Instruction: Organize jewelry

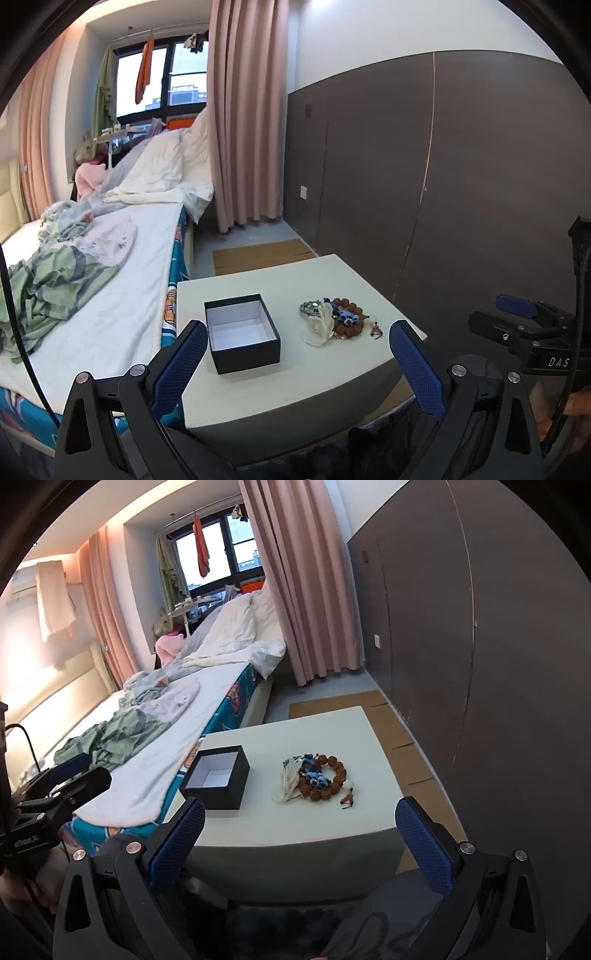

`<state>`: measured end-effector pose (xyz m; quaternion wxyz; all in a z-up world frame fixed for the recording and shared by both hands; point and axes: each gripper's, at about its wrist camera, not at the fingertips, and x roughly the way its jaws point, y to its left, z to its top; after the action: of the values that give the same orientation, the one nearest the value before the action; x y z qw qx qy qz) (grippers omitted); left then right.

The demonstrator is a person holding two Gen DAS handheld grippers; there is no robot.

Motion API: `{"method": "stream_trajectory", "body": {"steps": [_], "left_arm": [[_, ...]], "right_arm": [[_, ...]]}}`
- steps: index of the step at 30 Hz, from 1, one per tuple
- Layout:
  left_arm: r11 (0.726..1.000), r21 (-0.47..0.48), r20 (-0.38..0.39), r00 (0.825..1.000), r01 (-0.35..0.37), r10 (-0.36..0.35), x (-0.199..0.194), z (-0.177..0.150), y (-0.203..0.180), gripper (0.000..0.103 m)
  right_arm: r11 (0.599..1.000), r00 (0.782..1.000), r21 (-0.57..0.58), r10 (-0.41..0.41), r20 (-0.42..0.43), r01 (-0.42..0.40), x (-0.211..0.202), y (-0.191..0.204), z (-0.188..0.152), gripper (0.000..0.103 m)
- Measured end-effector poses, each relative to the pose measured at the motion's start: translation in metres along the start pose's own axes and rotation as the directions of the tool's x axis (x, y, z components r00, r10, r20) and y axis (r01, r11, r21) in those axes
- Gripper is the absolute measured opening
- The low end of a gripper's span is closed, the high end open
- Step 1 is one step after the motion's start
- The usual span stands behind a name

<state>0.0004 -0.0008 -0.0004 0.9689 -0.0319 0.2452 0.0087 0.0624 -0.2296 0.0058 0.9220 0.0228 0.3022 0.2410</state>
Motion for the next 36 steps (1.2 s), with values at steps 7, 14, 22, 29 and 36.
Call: {"method": "stream_trajectory", "body": {"steps": [7, 14, 22, 29, 36], "left_arm": [[0.999, -0.033, 0.000, 1.000, 0.014, -0.014, 0.003, -0.002, 0.013, 0.099], [0.999, -0.053, -0.021, 1.000, -0.001, 0.000, 0.004, -0.004, 0.015, 0.099], [0.998, -0.057, -0.020, 0.999, -0.032, 0.031, 0.001, -0.005, 0.019, 0.099], [0.998, -0.045, -0.023, 0.999, -0.033, 0.032, 0.001, -0.007, 0.019, 0.099], [0.998, -0.048, -0.024, 0.999, -0.038, 0.037, -0.001, -0.006, 0.022, 0.099]], "right_arm": [[1.000, 1.000, -0.010, -0.007, 0.008, 0.007, 0.000, 0.001, 0.002, 0.103], [1.000, 1.000, -0.021, -0.017, 0.001, 0.017, 0.001, 0.001, 0.001, 0.103], [1.000, 1.000, -0.026, -0.007, 0.004, 0.007, 0.000, 0.000, 0.003, 0.103], [1.000, 1.000, -0.030, -0.010, -0.004, 0.010, 0.004, 0.002, 0.003, 0.103], [0.999, 1.000, -0.035, -0.010, -0.010, 0.009, 0.006, 0.006, 0.003, 0.103]]}}
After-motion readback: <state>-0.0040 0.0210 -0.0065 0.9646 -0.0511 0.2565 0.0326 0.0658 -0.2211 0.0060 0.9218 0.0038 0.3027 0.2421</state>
